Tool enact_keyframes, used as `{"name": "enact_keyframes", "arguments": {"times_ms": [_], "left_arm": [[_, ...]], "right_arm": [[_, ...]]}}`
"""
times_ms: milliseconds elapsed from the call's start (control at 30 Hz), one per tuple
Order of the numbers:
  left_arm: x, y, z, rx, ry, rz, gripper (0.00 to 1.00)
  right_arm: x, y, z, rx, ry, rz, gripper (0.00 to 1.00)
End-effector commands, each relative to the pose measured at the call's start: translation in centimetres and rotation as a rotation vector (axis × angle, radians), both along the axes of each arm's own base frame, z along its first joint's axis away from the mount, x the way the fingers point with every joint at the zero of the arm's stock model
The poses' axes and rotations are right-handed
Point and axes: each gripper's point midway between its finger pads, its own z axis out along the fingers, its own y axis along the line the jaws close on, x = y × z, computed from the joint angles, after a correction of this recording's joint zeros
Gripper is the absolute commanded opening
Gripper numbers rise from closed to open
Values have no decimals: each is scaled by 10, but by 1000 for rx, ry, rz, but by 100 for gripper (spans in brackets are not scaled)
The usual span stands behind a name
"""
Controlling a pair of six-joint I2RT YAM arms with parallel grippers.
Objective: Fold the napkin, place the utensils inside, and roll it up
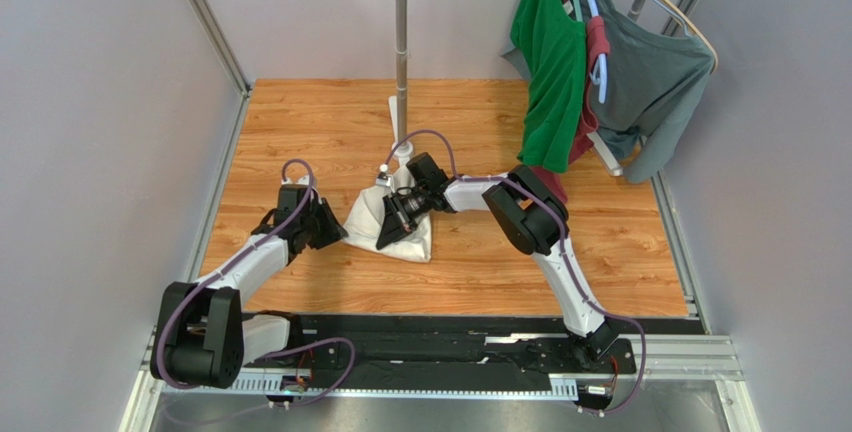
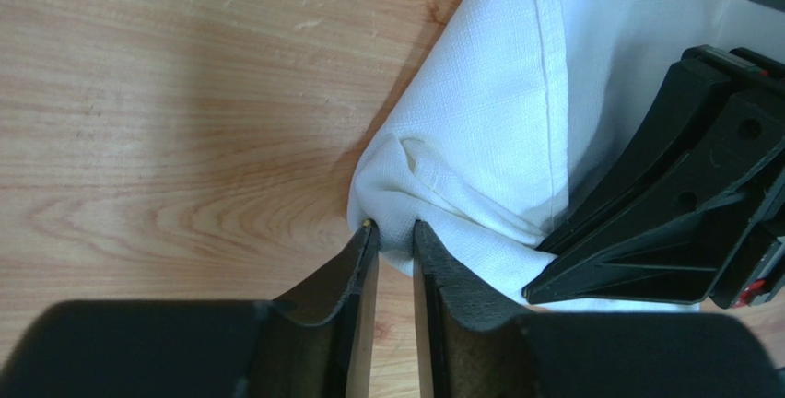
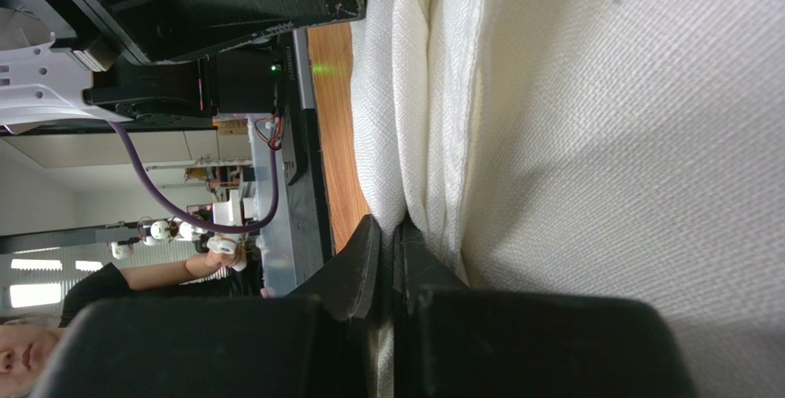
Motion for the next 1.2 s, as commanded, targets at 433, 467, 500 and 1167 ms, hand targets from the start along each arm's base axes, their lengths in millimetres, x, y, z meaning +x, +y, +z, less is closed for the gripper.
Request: {"name": "enact_keyframes", "arguments": {"times_ms": [433,467,500,1167], "left_arm": [[18,5,-1,91,145,-23,0],[17,5,-2,94,153,-28,0],[17,4,-2,95,158,-31,0],[16,-1,-2,99,196,-62,0]], "right_arm": [[25,-24,-24,-155,-111,-148,27],[24,-24,-20,-155,-122,-148,30],[26,-24,-16,-157,-149,-153,36],[29,-19,79,-209,-799,-287,52]]}}
